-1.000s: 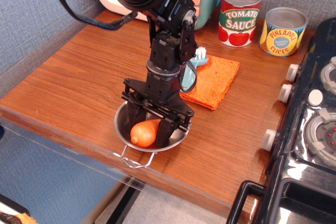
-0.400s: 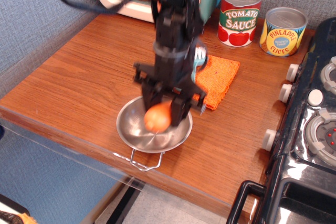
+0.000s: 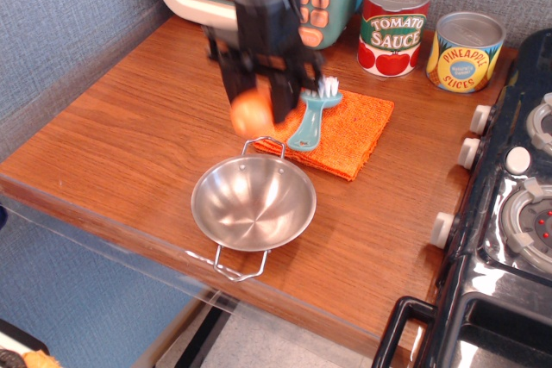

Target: Move the carrot directly to the left of the orange cloth.

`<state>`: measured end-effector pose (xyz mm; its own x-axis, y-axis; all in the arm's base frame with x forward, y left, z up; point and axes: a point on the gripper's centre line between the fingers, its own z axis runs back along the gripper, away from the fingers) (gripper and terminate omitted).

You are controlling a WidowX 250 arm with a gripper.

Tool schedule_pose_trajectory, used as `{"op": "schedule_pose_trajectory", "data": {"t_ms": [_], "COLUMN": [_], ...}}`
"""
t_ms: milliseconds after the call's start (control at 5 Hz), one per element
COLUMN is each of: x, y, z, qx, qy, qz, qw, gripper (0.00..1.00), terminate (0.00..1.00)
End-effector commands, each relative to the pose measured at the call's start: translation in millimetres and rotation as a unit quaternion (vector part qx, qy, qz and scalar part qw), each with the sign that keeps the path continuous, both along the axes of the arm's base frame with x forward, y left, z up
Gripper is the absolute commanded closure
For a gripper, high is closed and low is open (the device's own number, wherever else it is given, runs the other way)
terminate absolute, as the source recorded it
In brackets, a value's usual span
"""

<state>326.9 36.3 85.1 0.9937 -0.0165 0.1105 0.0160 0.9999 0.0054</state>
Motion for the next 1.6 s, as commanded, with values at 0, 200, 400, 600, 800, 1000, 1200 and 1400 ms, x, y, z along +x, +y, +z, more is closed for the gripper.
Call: {"op": "schedule_pose_trajectory", "data": {"t_ms": [0,200,400,600,800,1000,1200,1400], "x": [29.5,45.5,62.9,74.1,78.3,80.0,78.0,72.0], "y": [70.2,72.6,76.5,78.9,77.0,72.4,68.9,65.2], "z": [-11.4,-18.6,-29.2,-40.1,-47.9,-44.3,-23.2,16.6], "qx": [0.025,0.040,0.042,0.041,0.037,0.040,0.040,0.035], "qy": [-0.007,-0.005,0.007,0.019,0.030,0.031,0.005,-0.037], "qz": [0.058,0.063,0.076,0.082,0.084,0.072,0.064,0.056], "qw": [0.9980,0.9972,0.9962,0.9956,0.9953,0.9961,0.9971,0.9971], "gripper": [1.00,1.00,1.00,1.00,1.00,0.00,0.00,0.00], "terminate": [0.00,0.00,0.00,0.00,0.00,0.00,0.00,0.00]}}
